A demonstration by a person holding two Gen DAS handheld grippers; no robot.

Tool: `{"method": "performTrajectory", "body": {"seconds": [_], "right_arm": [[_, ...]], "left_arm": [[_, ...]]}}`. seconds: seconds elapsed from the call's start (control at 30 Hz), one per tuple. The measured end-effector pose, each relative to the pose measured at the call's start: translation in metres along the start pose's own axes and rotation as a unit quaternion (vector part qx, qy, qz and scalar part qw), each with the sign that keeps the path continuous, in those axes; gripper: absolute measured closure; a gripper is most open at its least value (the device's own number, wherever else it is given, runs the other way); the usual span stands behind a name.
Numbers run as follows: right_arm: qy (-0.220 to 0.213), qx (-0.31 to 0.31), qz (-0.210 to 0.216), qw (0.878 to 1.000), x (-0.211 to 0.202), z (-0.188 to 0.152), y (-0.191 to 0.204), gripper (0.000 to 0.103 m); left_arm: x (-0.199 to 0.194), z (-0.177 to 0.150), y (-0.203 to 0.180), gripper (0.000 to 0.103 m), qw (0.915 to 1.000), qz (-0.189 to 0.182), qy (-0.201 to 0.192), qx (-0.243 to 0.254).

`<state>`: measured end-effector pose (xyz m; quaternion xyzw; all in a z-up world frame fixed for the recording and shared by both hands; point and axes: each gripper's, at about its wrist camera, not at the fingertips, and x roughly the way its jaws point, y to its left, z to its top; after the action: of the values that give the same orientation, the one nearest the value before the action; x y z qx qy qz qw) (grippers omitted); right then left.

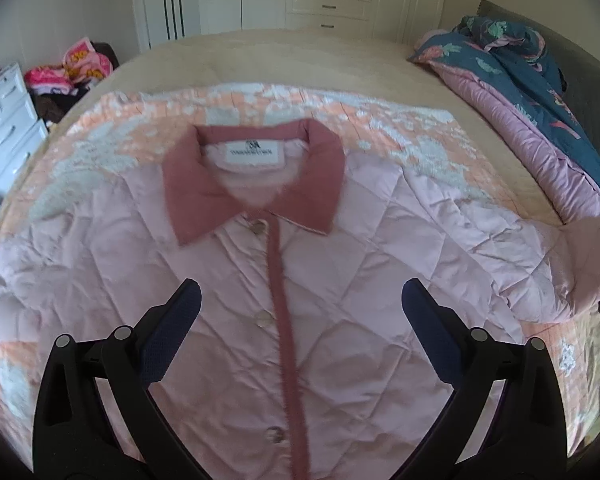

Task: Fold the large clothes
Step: 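Carry the sleeve across the jacket front with the right tool and release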

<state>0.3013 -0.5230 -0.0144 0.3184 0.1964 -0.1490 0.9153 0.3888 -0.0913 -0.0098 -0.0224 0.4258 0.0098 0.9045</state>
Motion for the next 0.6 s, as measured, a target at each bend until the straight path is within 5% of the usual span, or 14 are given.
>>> {"method": "performTrajectory", "body": {"seconds": [0.6], "right_arm": [[0.008, -0.182, 0.155, 0.971, -0.034, -0.042, 0.186, 0.089]], "left_arm": [[-0.034, 0.004, 0.077, 0.009, 0.9994, 0.023, -0.022, -0.011]]}}
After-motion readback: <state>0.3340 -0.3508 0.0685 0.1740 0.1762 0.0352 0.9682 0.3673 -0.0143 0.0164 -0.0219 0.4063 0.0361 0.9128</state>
